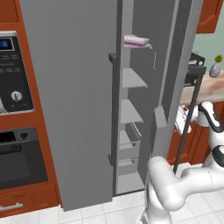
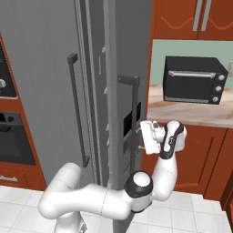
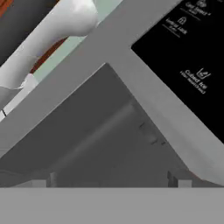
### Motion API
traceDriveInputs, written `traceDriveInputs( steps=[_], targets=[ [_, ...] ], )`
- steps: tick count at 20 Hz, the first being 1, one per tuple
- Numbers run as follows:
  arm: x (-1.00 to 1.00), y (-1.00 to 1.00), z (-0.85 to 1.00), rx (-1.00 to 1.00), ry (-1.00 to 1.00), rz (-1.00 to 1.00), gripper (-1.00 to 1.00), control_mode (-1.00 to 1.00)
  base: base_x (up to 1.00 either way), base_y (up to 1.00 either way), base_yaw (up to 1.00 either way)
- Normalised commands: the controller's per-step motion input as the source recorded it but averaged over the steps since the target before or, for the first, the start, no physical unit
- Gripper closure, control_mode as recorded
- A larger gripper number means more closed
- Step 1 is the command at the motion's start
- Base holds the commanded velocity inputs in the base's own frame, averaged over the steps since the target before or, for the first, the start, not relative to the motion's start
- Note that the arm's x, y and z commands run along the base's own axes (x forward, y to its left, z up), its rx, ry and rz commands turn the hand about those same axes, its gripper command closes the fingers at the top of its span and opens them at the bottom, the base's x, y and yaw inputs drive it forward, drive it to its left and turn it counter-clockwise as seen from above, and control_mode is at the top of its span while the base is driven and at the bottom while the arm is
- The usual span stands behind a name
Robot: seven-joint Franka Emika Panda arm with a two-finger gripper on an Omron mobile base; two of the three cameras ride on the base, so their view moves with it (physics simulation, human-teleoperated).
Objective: The ice cube tray has been filled with water. Take the tray and place it in the freezer to make ice. Close the freezer door after placing the tray.
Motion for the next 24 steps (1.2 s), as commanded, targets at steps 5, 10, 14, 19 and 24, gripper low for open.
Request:
traceDriveInputs(
  steps=[5,10,14,19,24],
  targets=[
    [-0.35,0.9,-0.28,0.0,-0.01,0.19,-1.0,-1.0,0.0,0.0,0.0],
    [-0.16,0.69,-0.04,-0.01,-0.26,0.05,-1.0,-1.0,0.0,0.0,0.0],
    [-0.01,0.49,0.0,-0.09,-0.43,-0.07,-1.0,-1.0,0.0,0.0,0.0],
    [0.05,0.47,0.0,-0.25,-0.4,-0.32,-1.0,-1.0,0.0,0.0,0.0],
    [0.21,0.33,0.0,-0.32,-0.34,-0.55,-1.0,-1.0,0.0,0.0,0.0]
  ],
)
